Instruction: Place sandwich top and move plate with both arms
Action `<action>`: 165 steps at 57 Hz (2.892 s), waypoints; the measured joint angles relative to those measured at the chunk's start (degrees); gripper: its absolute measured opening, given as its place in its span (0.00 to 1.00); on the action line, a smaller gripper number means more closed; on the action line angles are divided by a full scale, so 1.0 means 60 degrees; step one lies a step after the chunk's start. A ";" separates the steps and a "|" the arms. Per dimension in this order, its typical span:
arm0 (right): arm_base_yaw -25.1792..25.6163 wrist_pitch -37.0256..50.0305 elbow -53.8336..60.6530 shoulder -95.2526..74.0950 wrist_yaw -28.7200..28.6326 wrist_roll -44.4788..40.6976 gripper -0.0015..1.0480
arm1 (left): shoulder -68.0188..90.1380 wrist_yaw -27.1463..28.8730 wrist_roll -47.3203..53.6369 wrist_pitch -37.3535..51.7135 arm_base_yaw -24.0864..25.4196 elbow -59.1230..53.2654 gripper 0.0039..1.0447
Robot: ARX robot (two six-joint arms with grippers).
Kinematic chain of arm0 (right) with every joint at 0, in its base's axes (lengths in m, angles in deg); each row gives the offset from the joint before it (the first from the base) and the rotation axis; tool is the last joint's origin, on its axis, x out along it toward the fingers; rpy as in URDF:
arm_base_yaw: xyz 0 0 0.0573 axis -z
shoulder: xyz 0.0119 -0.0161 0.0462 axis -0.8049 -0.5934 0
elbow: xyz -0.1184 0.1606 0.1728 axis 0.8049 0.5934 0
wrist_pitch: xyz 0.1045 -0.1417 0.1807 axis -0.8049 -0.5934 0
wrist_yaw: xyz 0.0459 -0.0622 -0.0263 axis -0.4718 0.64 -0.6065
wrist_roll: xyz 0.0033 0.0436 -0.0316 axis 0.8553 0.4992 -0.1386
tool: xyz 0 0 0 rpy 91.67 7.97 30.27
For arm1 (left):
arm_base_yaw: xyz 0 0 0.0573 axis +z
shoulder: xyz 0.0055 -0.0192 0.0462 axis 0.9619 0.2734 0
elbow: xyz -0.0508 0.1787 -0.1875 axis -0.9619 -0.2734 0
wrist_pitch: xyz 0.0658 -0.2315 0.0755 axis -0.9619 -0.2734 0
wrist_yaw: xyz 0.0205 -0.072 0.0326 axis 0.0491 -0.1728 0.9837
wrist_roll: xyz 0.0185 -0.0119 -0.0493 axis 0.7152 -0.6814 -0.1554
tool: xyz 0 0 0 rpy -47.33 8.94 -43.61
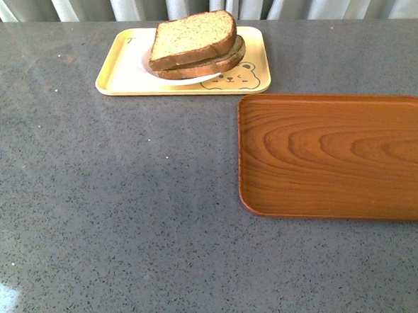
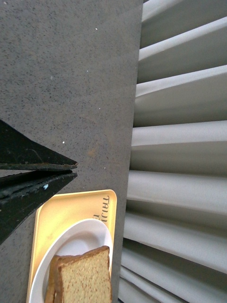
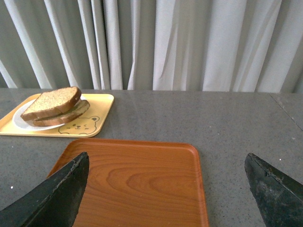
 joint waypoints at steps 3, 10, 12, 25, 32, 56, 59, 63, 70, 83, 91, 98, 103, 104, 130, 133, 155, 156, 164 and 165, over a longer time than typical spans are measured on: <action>0.0000 0.0000 0.0000 0.0000 0.0000 0.0000 0.91 | -0.0426 0.0011 0.0018 0.0036 0.0000 -0.0375 0.01; 0.0000 0.0000 0.0000 0.0000 -0.0004 0.0000 0.91 | -0.1341 0.0000 0.0040 0.0018 -0.0004 -0.1326 0.01; 0.0000 0.0000 0.0000 0.0000 -0.0004 0.0000 0.91 | -0.1698 0.0007 0.0040 -0.0051 0.0000 -0.1639 0.01; 0.0000 0.0000 0.0000 0.0000 0.0000 0.0000 0.91 | -0.3643 0.0011 0.0066 -0.0772 -0.0004 -0.2878 0.01; 0.0000 0.0000 0.0000 0.0000 -0.0004 0.0000 0.91 | -0.4721 0.0011 0.0069 -0.1388 -0.0004 -0.3351 0.01; 0.0000 0.0000 0.0000 0.0000 -0.0004 0.0000 0.91 | -0.8051 0.0011 0.0069 -0.3905 0.0000 -0.4146 0.01; 0.0000 0.0000 0.0000 0.0000 -0.0004 0.0000 0.91 | -0.8575 0.0007 0.0069 -0.4357 -0.0004 -0.4207 0.01; 0.0000 0.0000 0.0000 0.0000 -0.0004 0.0000 0.91 | -0.9205 0.0007 0.0073 -0.4911 0.0000 -0.4258 0.01; 0.0000 0.0000 0.0000 0.0000 -0.0004 0.0000 0.91 | -1.0204 0.0011 0.0073 -0.5814 0.0000 -0.4262 0.01; 0.0000 0.0000 0.0000 0.0000 0.0000 0.0000 0.91 | -1.1322 0.0011 0.0073 -0.6827 -0.0004 -0.4266 0.01; 0.0000 0.0000 0.0000 0.0000 -0.0004 0.0000 0.91 | -1.1934 0.0011 0.0073 -0.7431 -0.0004 -0.4266 0.01; 0.0000 0.0000 0.0000 0.0000 -0.0004 0.0000 0.91 | -1.2404 0.0011 0.0073 -0.7879 -0.0004 -0.4266 0.01; 0.0000 0.0000 0.0000 0.0000 -0.0004 0.0000 0.91 | -1.2706 0.0011 0.0073 -0.8182 0.0000 -0.4266 0.01; 0.0000 0.0000 0.0000 0.0000 -0.0004 0.0000 0.91 | -1.2743 0.0011 0.0073 -0.8218 0.0000 -0.4266 0.01; 0.0000 0.0000 0.0000 0.0000 -0.0004 0.0000 0.91 | -1.3996 0.0011 0.0073 -0.9471 0.0000 -0.4266 0.01; 0.0000 0.0000 0.0000 0.0000 -0.0004 0.0000 0.91 | -1.4324 0.0011 0.0076 -0.9857 -0.0004 -0.4262 0.01; -0.0004 0.0000 0.0000 0.0000 0.0000 0.0000 0.91 | -1.5577 0.0011 0.0080 -1.1216 -0.0004 -0.4262 0.01; 0.0000 0.0000 0.0000 0.0000 -0.0004 0.0000 0.91 | -1.5580 0.0015 0.0076 -1.1216 -0.0004 -0.4262 0.01; 0.0000 0.0000 0.0000 0.0000 -0.0004 0.0000 0.91 | -1.5584 0.0011 0.0080 -1.1216 -0.0004 -0.4262 0.01; 0.0000 0.0000 0.0000 0.0000 -0.0004 0.0000 0.91 | -1.5584 0.0011 0.0080 -1.1216 -0.0004 -0.4262 0.01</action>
